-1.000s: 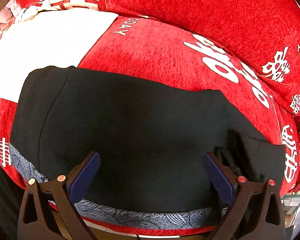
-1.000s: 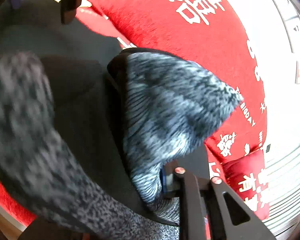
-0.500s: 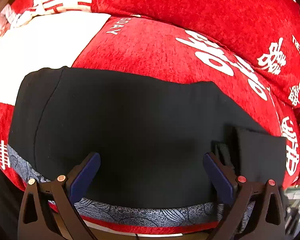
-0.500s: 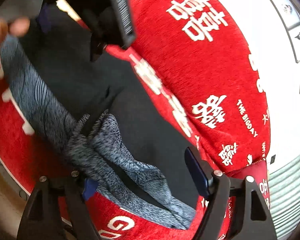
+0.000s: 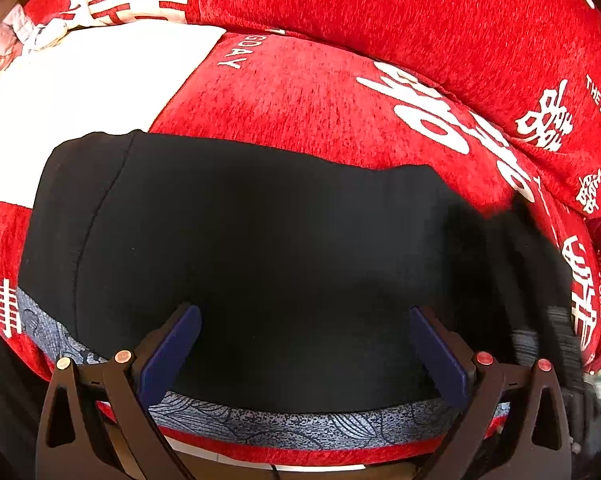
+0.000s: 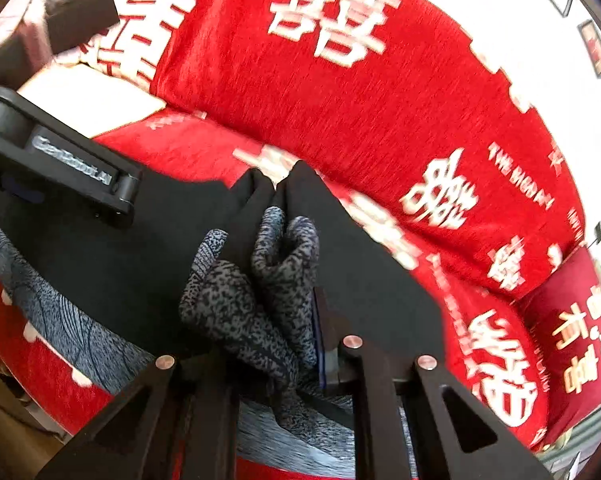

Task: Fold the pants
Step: 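Lay the cuff onto the folded pants and open the right gripper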

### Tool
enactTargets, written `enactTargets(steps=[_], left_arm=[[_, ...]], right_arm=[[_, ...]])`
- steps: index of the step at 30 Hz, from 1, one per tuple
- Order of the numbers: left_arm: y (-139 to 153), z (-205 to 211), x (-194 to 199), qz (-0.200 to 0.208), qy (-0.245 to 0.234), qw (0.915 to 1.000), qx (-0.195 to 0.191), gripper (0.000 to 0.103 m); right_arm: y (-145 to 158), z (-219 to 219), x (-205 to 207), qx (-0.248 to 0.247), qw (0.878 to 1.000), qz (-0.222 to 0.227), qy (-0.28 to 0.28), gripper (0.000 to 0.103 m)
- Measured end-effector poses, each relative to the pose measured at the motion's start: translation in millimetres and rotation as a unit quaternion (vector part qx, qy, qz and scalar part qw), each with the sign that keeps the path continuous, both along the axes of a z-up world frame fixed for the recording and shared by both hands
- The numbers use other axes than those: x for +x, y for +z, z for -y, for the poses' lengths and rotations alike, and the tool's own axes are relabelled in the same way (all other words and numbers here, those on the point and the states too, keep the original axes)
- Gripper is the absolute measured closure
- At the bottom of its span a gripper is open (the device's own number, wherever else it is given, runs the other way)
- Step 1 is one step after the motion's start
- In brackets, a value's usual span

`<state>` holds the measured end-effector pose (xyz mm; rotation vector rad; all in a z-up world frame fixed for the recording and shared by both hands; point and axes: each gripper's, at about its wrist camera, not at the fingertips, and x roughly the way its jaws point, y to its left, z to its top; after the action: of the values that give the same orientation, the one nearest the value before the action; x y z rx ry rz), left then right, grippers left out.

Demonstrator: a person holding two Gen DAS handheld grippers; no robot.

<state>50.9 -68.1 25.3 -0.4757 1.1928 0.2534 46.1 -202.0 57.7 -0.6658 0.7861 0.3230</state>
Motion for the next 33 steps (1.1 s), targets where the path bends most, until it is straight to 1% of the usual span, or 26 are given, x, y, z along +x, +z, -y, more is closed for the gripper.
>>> enactTargets(steps=[1,3,4,6,7,9,10,11,12,13,14,15,16,17,18,19,20,22,24,25,26,27,28,29,31,33], left_arm=[[0.4,-0.2,-0.3,0.000,0.000,1.0000,0.001,0.000],[2.3,-2.3,-1.4,0.000,0.001,1.0000,0.005,0.000],[3.3,-3.7,-1.9,0.001,0.003,1.0000,0.005,0.000],[5.5,-5.4,-2.0,0.004,0.008,1.0000,0.004,0.000],[6.6,-4.8,-1.5,0.004,0.008,1.0000,0.003,0.000],[10.7,2.7,0.1,0.007,0.001,1.0000,0.001,0.000],[12.7,8.4,1.0,0.009,-0.005,1.0000,0.000,0.000],[15.7,20.1,3.0,0.011,-0.016,0.9998,-0.004,0.000],[17.8,30.4,4.4,0.013,-0.027,0.9995,-0.005,0.000],[20.6,41.0,7.8,0.016,-0.040,0.9991,-0.004,0.000],[24.3,58.2,14.0,0.019,-0.063,0.9978,0.005,0.000],[25.7,71.8,18.8,0.021,-0.083,0.9962,0.015,0.000],[25.8,83.9,23.6,0.020,-0.099,0.9945,0.024,0.000],[22.7,100.1,29.3,0.013,-0.118,0.9919,0.044,0.000],[18.7,109.0,31.8,0.004,-0.126,0.9904,0.057,0.000],[13.0,117.0,33.2,-0.006,-0.134,0.9886,0.069,0.000],[2.0,125.6,32.9,-0.028,-0.144,0.9859,0.081,0.000],[-17.7,130.5,29.8,-0.060,-0.148,0.9835,0.085,0.000],[-18.9,125.3,22.1,-0.039,-0.137,0.9871,0.073,0.000],[-17.9,125.6,21.7,-0.040,-0.140,0.9866,0.074,0.000],[-16.5,126.2,21.1,-0.041,-0.143,0.9858,0.077,0.000],[-15.7,126.9,20.5,-0.040,-0.144,0.9857,0.079,0.000],[-14.7,127.0,19.8,-0.039,-0.144,0.9856,0.081,0.000],[-14.6,128.1,17.8,-0.035,-0.144,0.9853,0.085,0.000],[-14.7,129.5,15.9,-0.031,-0.142,0.9852,0.090,0.000],[-14.1,128.5,13.9,-0.033,-0.138,0.9860,0.087,0.000]], right_arm=[[-11.5,-3.7,2.0,-0.002,1.000,-0.026,-0.003,0.085],[-19.1,-4.8,4.0,-0.006,0.999,-0.052,-0.009,0.069],[-15.6,-3.4,-1.2,0.001,0.999,-0.053,-0.004,0.063],[-3.5,4.1,-12.5,0.023,0.998,-0.056,0.006,0.044],[6.8,11.9,-17.8,0.036,0.998,-0.056,0.007,0.040],[32.6,43.6,-28.7,0.105,0.992,-0.069,-0.007,0.028],[39.9,58.4,-29.5,0.137,0.987,-0.078,-0.019,0.025],[50.0,82.6,-27.7,0.187,0.977,-0.093,-0.043,0.024],[55.9,111.9,-22.0,0.247,0.959,-0.116,-0.077,0.023],[56.4,133.9,-16.6,0.290,0.942,-0.134,-0.105,0.023],[51.0,166.3,-10.4,0.354,0.909,-0.162,-0.150,0.023],[39.8,198.3,-3.6,0.413,0.870,-0.188,-0.196,0.023],[31.9,216.2,1.2,0.440,0.847,-0.201,-0.222,0.023],[18.2,241.3,5.8,0.479,0.811,-0.216,-0.257,0.023],[10.2,254.8,5.4,0.511,0.785,-0.223,-0.271,0.023],[5.3,263.0,4.8,0.539,0.764,-0.227,-0.274,0.023],[-1.8,273.7,4.5,0.572,0.738,-0.227,-0.278,0.023],[-8.5,283.5,3.2,0.581,0.726,-0.218,-0.297,0.023],[-22.1,303.1,0.3,0.578,0.705,-0.216,-0.350,0.023],[-27.8,315.7,-0.7,0.574,0.694,-0.213,-0.379,0.023],[-34.2,330.3,-5.4,0.584,0.675,-0.211,-0.398,0.023],[-34.2,336.3,-10.1,0.595,0.666,-0.210,-0.398,0.023],[-31.0,340.6,-13.3,0.606,0.663,-0.206,-0.388,0.023],[-25.4,340.9,-15.3,0.610,0.666,-0.201,-0.379,0.023],[-12.2,332.9,-9.6,0.615,0.682,-0.196,-0.344,0.023],[-0.3,313.9,3.3,0.616,0.696,-0.206,-0.305,0.023]])
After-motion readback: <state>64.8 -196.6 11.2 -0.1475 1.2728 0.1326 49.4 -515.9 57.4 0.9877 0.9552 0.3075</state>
